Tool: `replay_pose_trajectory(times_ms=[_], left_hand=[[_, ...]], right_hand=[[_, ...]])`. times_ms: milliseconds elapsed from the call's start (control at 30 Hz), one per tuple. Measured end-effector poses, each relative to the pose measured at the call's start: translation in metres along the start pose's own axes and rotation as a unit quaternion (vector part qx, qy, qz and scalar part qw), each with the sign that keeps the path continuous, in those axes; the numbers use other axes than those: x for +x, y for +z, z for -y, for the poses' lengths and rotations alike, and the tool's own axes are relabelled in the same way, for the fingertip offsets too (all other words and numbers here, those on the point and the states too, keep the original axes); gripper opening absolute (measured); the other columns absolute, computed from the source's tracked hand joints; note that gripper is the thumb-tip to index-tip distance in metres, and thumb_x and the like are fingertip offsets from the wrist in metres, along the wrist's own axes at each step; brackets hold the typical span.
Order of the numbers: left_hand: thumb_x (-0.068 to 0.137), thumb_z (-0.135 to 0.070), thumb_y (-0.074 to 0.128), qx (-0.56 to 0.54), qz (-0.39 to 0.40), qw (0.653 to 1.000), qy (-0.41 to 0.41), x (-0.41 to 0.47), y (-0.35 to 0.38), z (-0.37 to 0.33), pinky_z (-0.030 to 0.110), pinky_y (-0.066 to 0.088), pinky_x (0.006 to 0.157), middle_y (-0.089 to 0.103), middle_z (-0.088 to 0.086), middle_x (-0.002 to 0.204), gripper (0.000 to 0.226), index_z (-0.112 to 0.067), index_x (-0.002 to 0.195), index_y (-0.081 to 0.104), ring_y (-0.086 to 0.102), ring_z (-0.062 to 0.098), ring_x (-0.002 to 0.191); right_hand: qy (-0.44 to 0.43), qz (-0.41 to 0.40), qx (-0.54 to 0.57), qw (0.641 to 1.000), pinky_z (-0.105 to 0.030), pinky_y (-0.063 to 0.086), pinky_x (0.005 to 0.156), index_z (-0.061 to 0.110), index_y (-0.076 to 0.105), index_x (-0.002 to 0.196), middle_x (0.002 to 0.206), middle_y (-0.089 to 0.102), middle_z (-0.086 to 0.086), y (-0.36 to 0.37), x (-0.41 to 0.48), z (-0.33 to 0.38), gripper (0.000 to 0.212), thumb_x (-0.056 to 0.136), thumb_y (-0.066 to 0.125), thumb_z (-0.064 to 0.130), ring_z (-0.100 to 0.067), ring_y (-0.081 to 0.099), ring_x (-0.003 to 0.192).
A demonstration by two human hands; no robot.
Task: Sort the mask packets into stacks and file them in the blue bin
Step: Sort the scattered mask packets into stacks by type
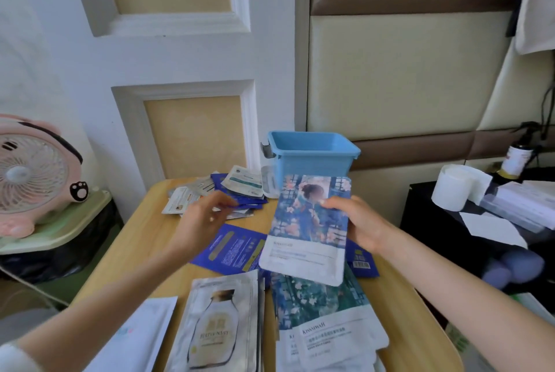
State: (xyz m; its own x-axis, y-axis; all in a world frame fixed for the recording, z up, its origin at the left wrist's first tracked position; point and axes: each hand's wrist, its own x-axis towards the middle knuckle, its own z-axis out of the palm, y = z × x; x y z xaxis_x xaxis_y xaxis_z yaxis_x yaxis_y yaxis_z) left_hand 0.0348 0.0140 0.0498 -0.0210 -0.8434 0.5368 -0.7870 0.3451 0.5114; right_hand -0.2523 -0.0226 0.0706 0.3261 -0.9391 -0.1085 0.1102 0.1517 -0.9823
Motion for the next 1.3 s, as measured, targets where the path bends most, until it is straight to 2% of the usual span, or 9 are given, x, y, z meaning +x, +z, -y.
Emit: replay_pose_trajectory(times_ms=[200,333,433,567,700,867,967,1167,1300], left_hand=[[0.090,-0.022,0.061,0.068,0.045,0.960,-0.268,0.051,0.016,0.058,0.029,0.045,0.078,0.063,0.010,0.109,0.026,-0.005,0.110,0.058,0.058,0.022,0.097],[0.087,-0.021,0.062,0.134,0.067,0.965,-0.213,0.077,0.040,0.072,0.035,0.043,0.088,0.058,0.012,0.118,0.030,-0.007,0.114,0.054,0.053,0.025,0.107],[0.086,-0.004,0.053,0.280,0.085,0.953,-0.075,0.095,0.058,0.079,0.035,0.030,0.105,0.043,0.006,0.140,0.048,-0.015,0.132,0.044,0.036,0.024,0.130],[0.088,-0.008,0.053,0.466,0.156,0.871,0.005,0.115,0.074,0.090,0.041,0.007,0.118,0.024,0.002,0.154,0.058,-0.017,0.142,0.034,0.014,0.021,0.144],[0.093,-0.017,0.050,0.510,0.145,0.848,0.006,0.119,0.079,0.110,0.040,0.013,0.117,0.041,-0.001,0.146,0.037,-0.019,0.129,0.052,0.027,0.022,0.139],[0.078,-0.005,0.063,0.381,-0.045,0.922,0.051,0.120,0.049,0.086,0.034,0.047,0.076,0.068,0.007,0.081,0.010,-0.013,0.083,0.067,0.063,0.027,0.078],[0.082,-0.014,0.042,0.246,-0.119,0.954,0.119,0.110,0.019,0.031,0.031,0.047,0.057,0.069,0.007,0.085,0.026,-0.009,0.082,0.067,0.064,0.027,0.071],[0.093,-0.012,0.055,-0.144,-0.066,0.987,-0.005,0.045,-0.016,-0.063,0.026,0.048,0.050,0.056,-0.006,0.064,0.009,-0.012,0.085,0.059,0.049,0.001,0.052],[0.092,-0.009,0.056,-0.219,-0.062,0.970,-0.083,0.014,-0.014,-0.085,0.012,0.041,0.040,0.054,-0.005,0.060,0.010,-0.011,0.083,0.060,0.050,-0.002,0.043]], right_hand=[[0.035,0.043,-0.228,0.972,-0.026,0.054,0.067,0.009,0.065,0.081,0.082,0.070,-0.005,-0.011,-0.028,-0.025,0.018,0.070,0.079,0.011,-0.017,0.064,0.072],[-0.070,-0.049,-0.645,0.760,-0.019,0.033,0.071,0.033,0.045,0.108,0.097,0.041,0.017,-0.015,-0.037,-0.056,0.052,0.069,0.075,0.052,-0.004,0.045,0.092],[-0.065,-0.048,-0.586,0.806,-0.016,0.037,0.069,0.041,0.032,0.130,0.103,0.041,0.020,-0.024,-0.037,-0.060,0.078,0.066,0.073,0.059,0.004,0.046,0.086],[-0.061,-0.019,-0.546,0.835,-0.011,0.038,0.068,0.049,0.039,0.112,0.105,0.041,0.024,-0.030,-0.040,-0.064,0.048,0.074,0.068,0.056,0.013,0.046,0.079],[-0.039,-0.009,-0.528,0.848,-0.012,0.040,0.071,0.049,0.043,0.107,0.109,0.041,0.025,-0.032,-0.038,-0.067,0.045,0.071,0.063,0.065,0.003,0.050,0.084],[-0.102,-0.045,-0.507,0.855,-0.012,0.039,0.070,0.043,0.051,0.100,0.102,0.047,0.021,-0.033,-0.033,-0.070,0.024,0.081,0.065,0.045,0.004,0.050,0.082],[-0.148,-0.076,-0.482,0.861,-0.012,0.040,0.072,0.038,0.055,0.106,0.102,0.050,0.018,-0.028,-0.026,-0.067,0.027,0.082,0.066,0.035,0.000,0.054,0.081],[-0.140,0.017,-0.197,0.970,-0.031,0.037,0.105,0.042,0.037,0.133,0.141,0.043,0.014,-0.003,-0.016,-0.033,0.079,0.066,0.076,0.056,-0.004,0.039,0.131],[-0.086,0.152,-0.032,0.984,-0.040,0.041,0.104,0.024,0.060,0.119,0.124,0.065,0.001,0.007,-0.032,-0.012,0.055,0.069,0.079,0.039,-0.017,0.058,0.118]])
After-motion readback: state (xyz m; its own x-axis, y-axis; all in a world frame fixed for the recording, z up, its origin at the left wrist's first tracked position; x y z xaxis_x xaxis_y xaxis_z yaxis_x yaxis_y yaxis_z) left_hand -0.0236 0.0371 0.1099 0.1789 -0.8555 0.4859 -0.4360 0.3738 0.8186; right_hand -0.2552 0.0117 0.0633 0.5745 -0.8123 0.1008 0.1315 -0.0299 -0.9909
